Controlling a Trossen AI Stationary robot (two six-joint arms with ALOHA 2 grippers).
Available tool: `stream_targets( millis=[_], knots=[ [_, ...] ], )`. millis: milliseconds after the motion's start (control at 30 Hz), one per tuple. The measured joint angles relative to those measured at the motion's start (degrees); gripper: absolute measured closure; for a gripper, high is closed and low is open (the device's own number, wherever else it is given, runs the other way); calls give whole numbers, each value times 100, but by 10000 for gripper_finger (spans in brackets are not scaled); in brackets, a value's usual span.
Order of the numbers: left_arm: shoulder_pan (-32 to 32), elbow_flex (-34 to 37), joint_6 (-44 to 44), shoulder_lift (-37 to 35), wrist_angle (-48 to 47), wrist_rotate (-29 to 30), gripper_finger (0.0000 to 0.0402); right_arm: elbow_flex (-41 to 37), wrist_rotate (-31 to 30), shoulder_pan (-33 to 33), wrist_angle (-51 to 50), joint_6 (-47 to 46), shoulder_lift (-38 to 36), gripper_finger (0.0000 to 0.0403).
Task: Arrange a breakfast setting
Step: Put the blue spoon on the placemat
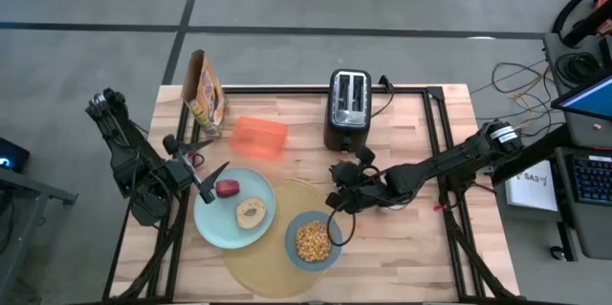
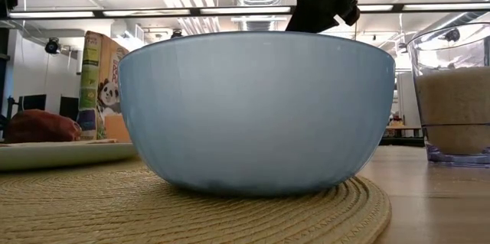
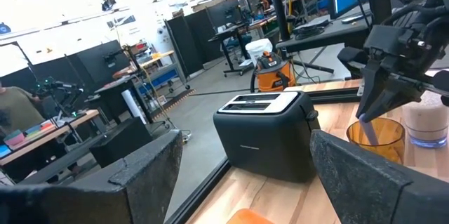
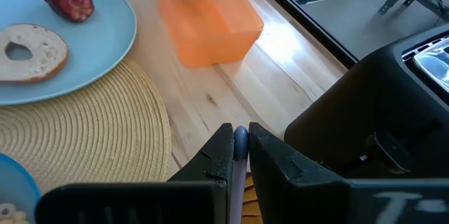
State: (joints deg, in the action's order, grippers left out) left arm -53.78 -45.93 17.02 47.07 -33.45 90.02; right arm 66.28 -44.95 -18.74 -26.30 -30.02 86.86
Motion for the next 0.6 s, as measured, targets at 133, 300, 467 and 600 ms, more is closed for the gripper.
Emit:
stream_targets(
  millis=[133,300,467,600],
  knots=[
    [0,0,-1,0,0,0,107,0,-2,-11,-3,2,-23,374],
    [0,0,0,0,0,0,107,0,-1,-13,-15,2,-25,374],
    [-1,0,0,0,0,0,107,0,0,-13,-24,2,-31,375],
    [0,0,0,0,0,0,107,0,2,-13,-53,2,-85,375]
  ],
)
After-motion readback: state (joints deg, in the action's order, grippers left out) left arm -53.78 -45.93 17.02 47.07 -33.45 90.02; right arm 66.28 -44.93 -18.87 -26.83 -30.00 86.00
